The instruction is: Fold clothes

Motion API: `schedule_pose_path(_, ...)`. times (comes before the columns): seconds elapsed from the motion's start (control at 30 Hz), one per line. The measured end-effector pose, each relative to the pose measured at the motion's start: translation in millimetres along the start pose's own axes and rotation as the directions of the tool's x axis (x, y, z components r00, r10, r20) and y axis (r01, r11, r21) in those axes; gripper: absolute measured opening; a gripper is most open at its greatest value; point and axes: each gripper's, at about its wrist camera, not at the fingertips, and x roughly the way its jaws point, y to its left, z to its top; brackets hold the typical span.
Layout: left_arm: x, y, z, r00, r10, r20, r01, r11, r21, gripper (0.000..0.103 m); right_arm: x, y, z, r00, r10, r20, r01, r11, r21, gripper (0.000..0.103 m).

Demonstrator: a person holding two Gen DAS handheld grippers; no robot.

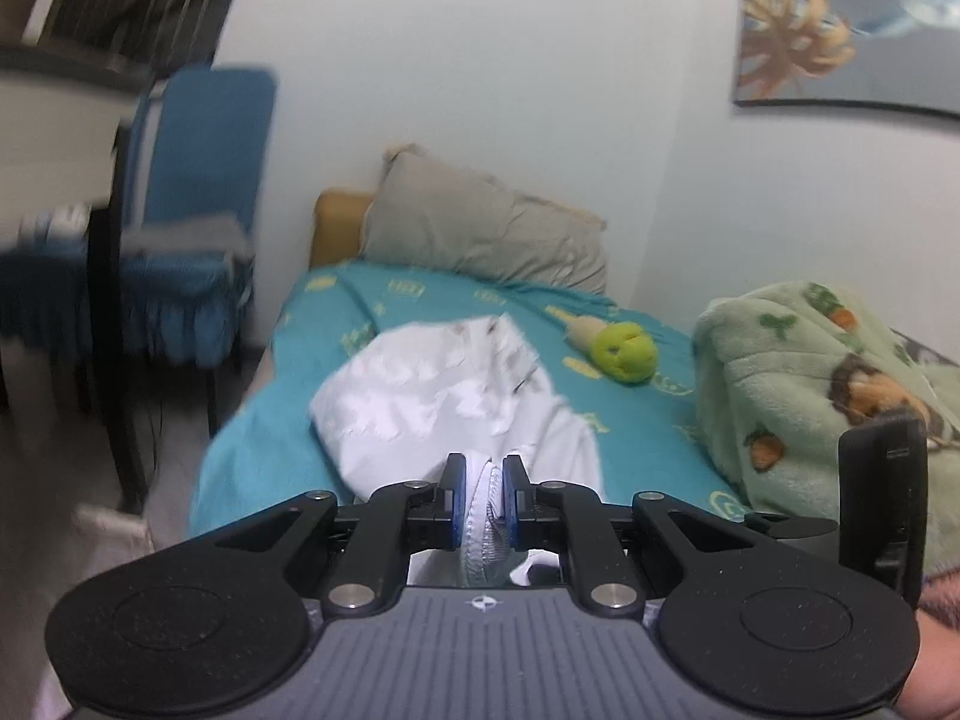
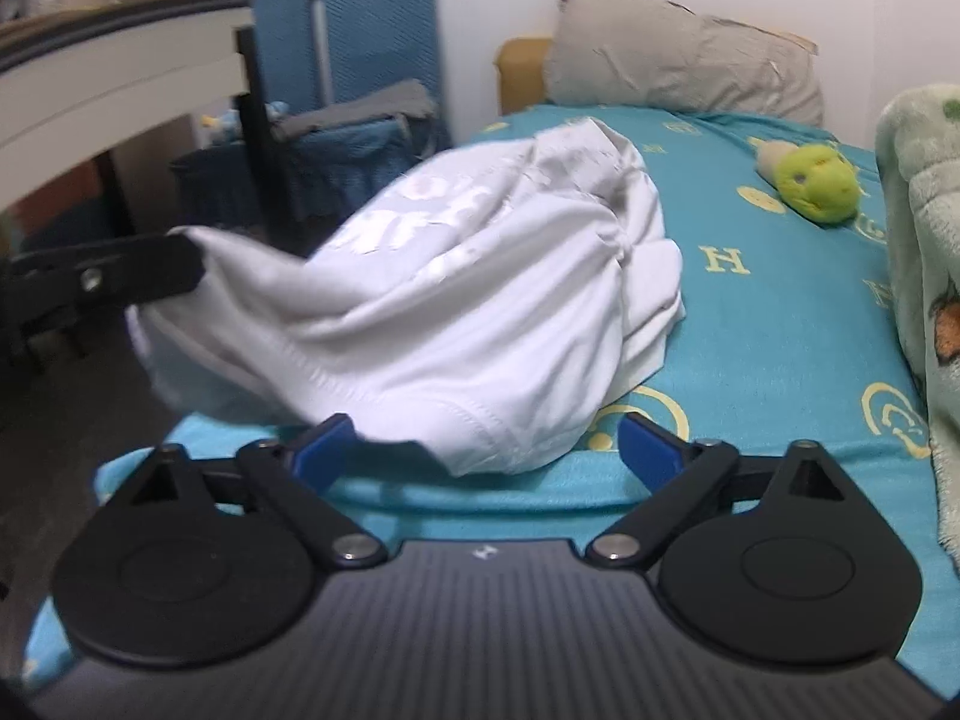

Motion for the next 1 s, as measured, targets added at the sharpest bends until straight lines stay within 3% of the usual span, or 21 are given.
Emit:
schedule_pose_path(0.07, 7, 14, -4, 1.0, -0.003, -0.015, 0.002, 0.999, -0.051, 0.014, 13, -4, -2, 1.0, -0.016, -0.009, 0.016, 1.0, 0.025, 0.093)
schedule_pose_path(0.17, 17, 35, -5, 1.0, 0.004, -0.014, -0.006, 0.993, -0.122, 0.014, 24, -4, -3, 0.999, 0.024, -0.031, -0.023, 0.999, 0.026, 0.088)
schedule_pose_path(0.27, 25, 55, -6, 1.0, 0.022, -0.007, -0.023, 0.983, -0.184, 0.014, 21, 8, -2, 0.993, 0.114, -0.001, -0.114, 0.993, -0.034, 0.088)
schedule_pose_path(0.37, 24, 66, -3, 1.0, 0.018, 0.002, -0.017, 0.973, -0.229, 0.014, 20, 25, -4, 0.992, 0.128, -0.004, -0.127, 0.984, -0.127, 0.088)
schedule_pose_path(0.5, 17, 72, 2, 1.0, 0.004, 0.029, 0.004, 0.964, -0.266, 0.014, 24, 26, -7, 0.998, 0.053, -0.027, -0.057, 0.981, -0.187, 0.088)
schedule_pose_path(0.63, 7, 61, 7, 0.998, -0.024, 0.051, 0.037, 0.963, -0.268, 0.014, 22, 14, -2, 0.998, -0.06, 0.009, 0.06, 0.985, -0.159, 0.088)
schedule_pose_path(0.73, 1, 53, 7, 0.998, -0.038, 0.051, 0.05, 0.969, -0.243, 0.014, 13, -8, 5, 0.982, -0.176, 0.065, 0.179, 0.982, -0.055, 0.088)
schedule_pose_path(0.83, 0, 39, 6, 0.997, -0.068, 0.035, 0.074, 0.979, -0.188, 0.014, -9, -25, 17, 0.961, -0.235, 0.148, 0.228, 0.972, 0.063, 0.087)
schedule_pose_path(0.93, 1, 24, 2, 0.996, -0.092, 0.01, 0.092, 0.988, -0.123, 0.014, -32, -27, 30, 0.932, -0.271, 0.242, 0.257, 0.963, 0.087, 0.085)
schedule_pose_path(1.0, 1, 18, -1, 0.995, -0.1, 0.003, 0.1, 0.991, -0.091, 0.014, -39, -27, 36, 0.928, -0.273, 0.255, 0.26, 0.962, 0.083, 0.081)
